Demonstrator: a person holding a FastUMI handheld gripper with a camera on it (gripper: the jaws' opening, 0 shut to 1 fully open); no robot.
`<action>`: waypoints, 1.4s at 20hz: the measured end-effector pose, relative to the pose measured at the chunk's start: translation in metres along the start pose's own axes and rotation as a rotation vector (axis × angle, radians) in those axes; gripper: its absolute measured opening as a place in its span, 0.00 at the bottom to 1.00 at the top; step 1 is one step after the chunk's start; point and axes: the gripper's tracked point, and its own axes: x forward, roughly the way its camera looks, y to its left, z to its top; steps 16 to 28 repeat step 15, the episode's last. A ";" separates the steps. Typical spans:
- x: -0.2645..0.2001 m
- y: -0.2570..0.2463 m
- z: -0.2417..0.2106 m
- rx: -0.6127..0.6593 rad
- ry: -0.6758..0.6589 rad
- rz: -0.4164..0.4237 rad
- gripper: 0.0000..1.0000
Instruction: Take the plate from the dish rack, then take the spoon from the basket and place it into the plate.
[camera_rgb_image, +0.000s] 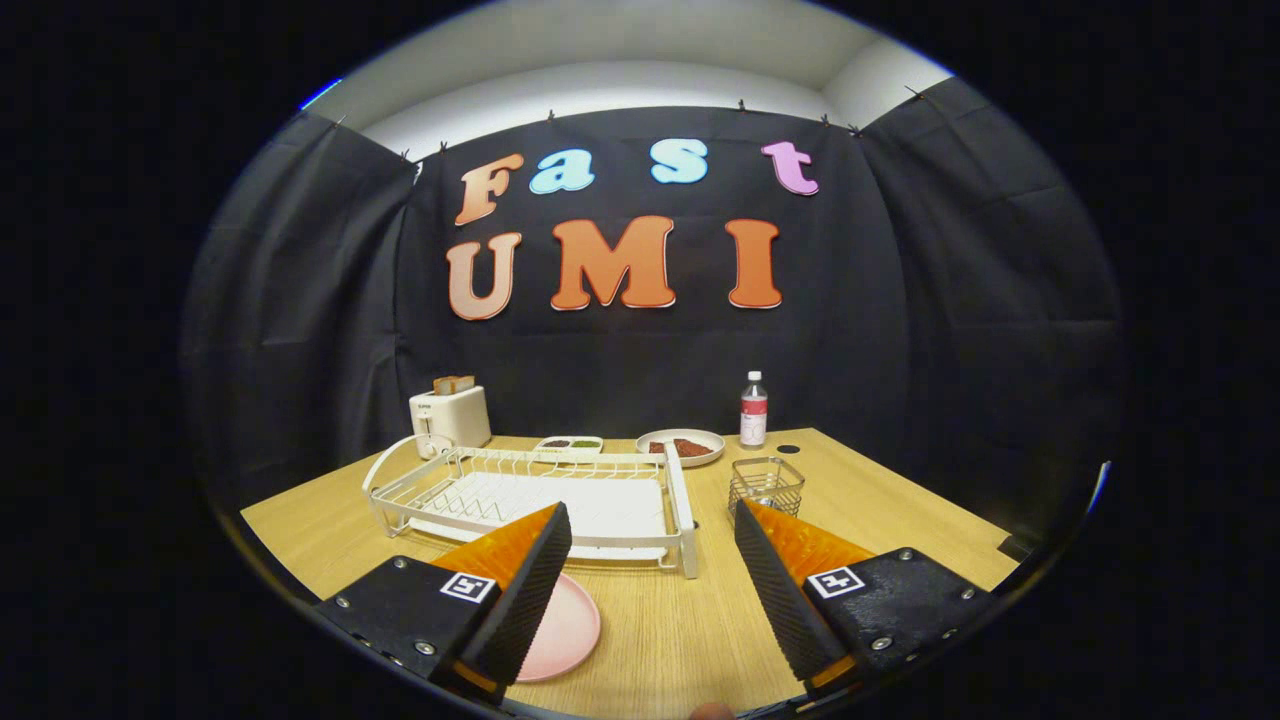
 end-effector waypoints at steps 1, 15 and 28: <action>-0.002 -0.010 0.005 -0.001 -0.014 -0.020 0.97; -0.061 -0.052 0.010 -0.026 -0.047 -0.089 0.97; -0.061 -0.052 0.010 -0.026 -0.047 -0.089 0.97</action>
